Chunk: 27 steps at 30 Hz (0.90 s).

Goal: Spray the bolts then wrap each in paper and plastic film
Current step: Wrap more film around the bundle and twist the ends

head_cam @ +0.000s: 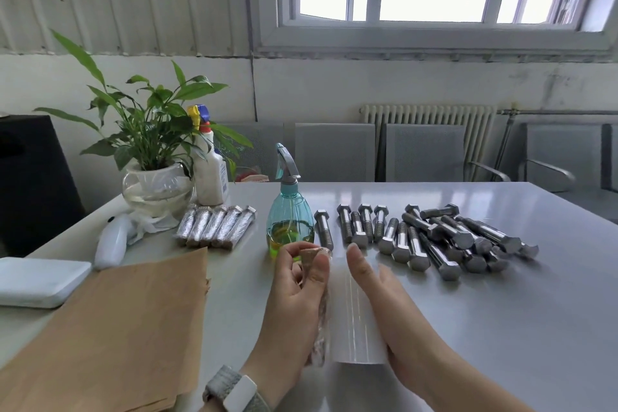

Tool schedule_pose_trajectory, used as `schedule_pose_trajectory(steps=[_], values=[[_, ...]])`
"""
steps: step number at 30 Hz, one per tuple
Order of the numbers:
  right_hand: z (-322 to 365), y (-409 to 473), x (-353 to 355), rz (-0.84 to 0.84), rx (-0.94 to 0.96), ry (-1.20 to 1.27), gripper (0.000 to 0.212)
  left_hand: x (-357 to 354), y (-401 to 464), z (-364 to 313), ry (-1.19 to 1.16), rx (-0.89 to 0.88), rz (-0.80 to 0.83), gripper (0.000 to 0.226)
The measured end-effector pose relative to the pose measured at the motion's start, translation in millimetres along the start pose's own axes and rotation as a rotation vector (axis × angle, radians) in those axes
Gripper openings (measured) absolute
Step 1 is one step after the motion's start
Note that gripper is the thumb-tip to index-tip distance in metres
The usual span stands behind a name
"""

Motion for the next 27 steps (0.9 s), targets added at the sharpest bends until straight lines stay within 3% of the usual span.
schedule_pose_trajectory(steps=[6,9,12,16,18,20,23,27], values=[[6,1,12,-0.16,0.081,-0.057,0.08,10,6,-14,0.073,-0.129,-0.084,0.025],[9,-4,11,-0.191,0.126,-0.073,0.087,5,0,-13,0.066,-0.13,-0.071,0.021],[6,-5,9,-0.212,0.119,-0.03,0.09,-1,-6,0,-0.069,0.021,-0.029,0.031],[6,-4,14,-0.267,0.128,-0.098,0.08,-16,-20,24,-0.325,0.425,0.066,0.054],[6,-3,17,-0.288,0.14,-0.104,0.077,-15,-19,30,-0.336,0.475,0.057,0.057],[6,0,19,-0.295,0.13,-0.103,0.076,-10,-14,31,-0.27,0.418,0.015,0.052],[2,3,15,-0.231,0.073,-0.043,0.071,-6,-10,26,-0.164,0.308,-0.019,0.048],[-7,-3,-8,0.101,-0.103,0.08,0.067,-7,-4,19,-0.142,0.228,-0.004,0.047]])
Point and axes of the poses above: each hand's wrist, its own y-axis towards the middle knuckle, its own x-axis out of the back of the hand, z = x × y, the point moved 10 cm from there along y, towards the middle knuckle, and after that the axes turned 14 degrees about -z, right-handed, at the moved point
